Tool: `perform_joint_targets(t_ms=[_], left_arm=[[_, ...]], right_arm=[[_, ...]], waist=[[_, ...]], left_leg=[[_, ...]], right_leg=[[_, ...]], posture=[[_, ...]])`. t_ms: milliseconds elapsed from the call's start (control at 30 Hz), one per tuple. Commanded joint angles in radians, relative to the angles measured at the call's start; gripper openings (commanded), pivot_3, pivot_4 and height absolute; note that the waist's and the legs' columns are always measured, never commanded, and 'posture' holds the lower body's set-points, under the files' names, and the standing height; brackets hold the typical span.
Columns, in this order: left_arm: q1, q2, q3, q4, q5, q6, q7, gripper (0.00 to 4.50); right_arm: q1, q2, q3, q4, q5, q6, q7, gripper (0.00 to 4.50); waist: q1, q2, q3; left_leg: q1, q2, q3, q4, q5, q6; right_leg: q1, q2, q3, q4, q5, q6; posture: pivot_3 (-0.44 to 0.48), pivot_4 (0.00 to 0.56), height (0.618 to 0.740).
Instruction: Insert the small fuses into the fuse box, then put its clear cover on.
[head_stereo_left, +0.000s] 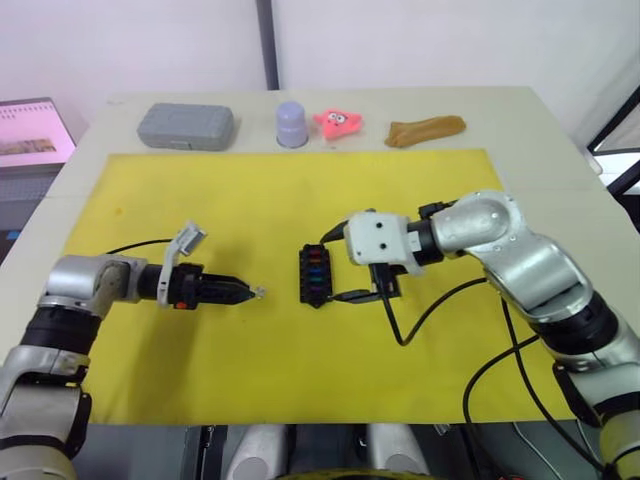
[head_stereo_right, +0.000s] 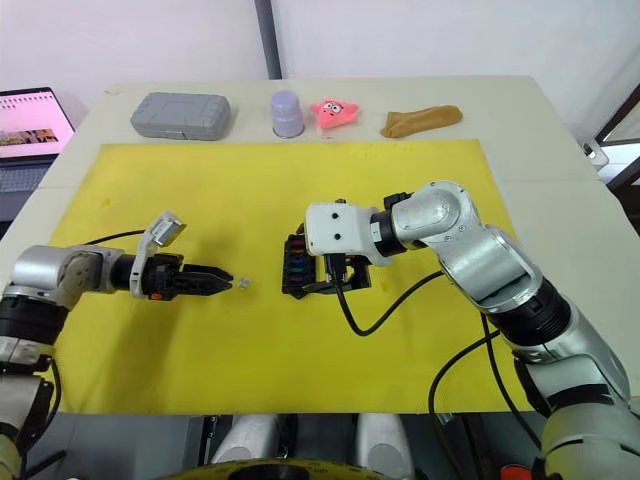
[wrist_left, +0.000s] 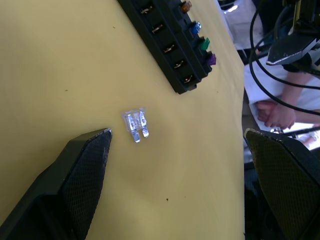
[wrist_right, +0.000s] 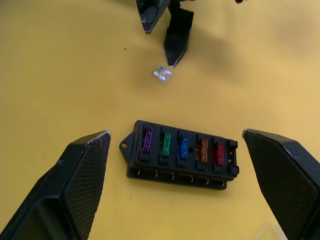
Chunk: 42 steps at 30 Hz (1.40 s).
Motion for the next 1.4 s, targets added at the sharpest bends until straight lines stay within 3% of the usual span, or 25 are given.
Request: perform_joint_targets(t_ms=[33,100,233,800,933,1033,1400], left_arm=[[-0.01,-0.02,-0.04,-0.009,0.018,0.008,-0.018,4.5],[-0.014,-0.025,-0.058,-0.01,0.028,0.008,-0.03,4.5],[-0.031,-0.047,-0.081,0.027,0.063,-0.017,-0.035,3.16],[-0.137,-0.136,-0.088,0.249,0.166,-0.084,-0.065,3.16],[-0.14,-0.144,-0.1,0.251,0.182,-0.104,-0.084,1.78],[-0.142,-0.152,-0.1,0.26,0.2,-0.118,-0.087,0.18],[-0.147,-0.158,-0.089,0.299,0.24,-0.156,-0.088,0.08]], right_arm=[[-0.016,0.003,-0.02,-0.012,-0.014,-0.011,-0.004,4.48],[-0.017,0.005,-0.022,-0.013,-0.017,-0.007,-0.005,4.48],[-0.019,0.009,-0.026,-0.008,-0.024,-0.004,-0.007,4.5],[-0.021,0.02,-0.028,-0.001,-0.04,-0.001,-0.016,4.5],[-0.022,0.019,-0.028,0.0,-0.043,-0.001,-0.016,4.5],[-0.023,0.019,-0.028,0.0,-0.045,-0.001,-0.017,4.5],[-0.023,0.023,-0.03,0.001,-0.048,0.0,-0.019,4.5]], waist=[[0.001,0.0,0.0],[0.001,0.0,0.0],[0.0,0.0,0.0],[0.007,0.0,0.0],[0.004,0.0,0.0],[0.003,0.0,0.0],[0.004,0.0,0.0]], left_leg=[[0.0,0.0,0.0,0.0,0.0,0.0],[0.0,0.0,0.0,0.0,0.0,0.0],[0.0,0.0,0.0,0.0,0.0,0.0],[0.001,-0.003,0.0,0.003,0.0,0.0],[0.001,-0.004,-0.001,0.003,0.0,0.0],[0.0,-0.004,-0.001,0.003,0.0,0.0],[0.001,-0.004,-0.001,0.003,0.0,0.0]], right_leg=[[0.0,0.0,0.0,0.0,0.0,0.0],[0.0,0.0,0.0,0.0,0.0,0.0],[0.0,0.0,0.0,0.0,0.0,0.0],[0.003,-0.001,0.0,0.0,0.0,0.001],[0.003,-0.001,0.0,0.0,0.0,0.001],[0.002,-0.001,0.0,0.0,0.0,0.001],[0.003,-0.001,0.0,0.001,0.001,0.001]], posture=[[0.0,0.15,0.74],[0.0,0.15,0.74],[0.0,0.15,0.74],[0.0,0.15,0.74],[0.0,0.15,0.74],[0.0,0.15,0.74],[0.0,0.15,0.74]])
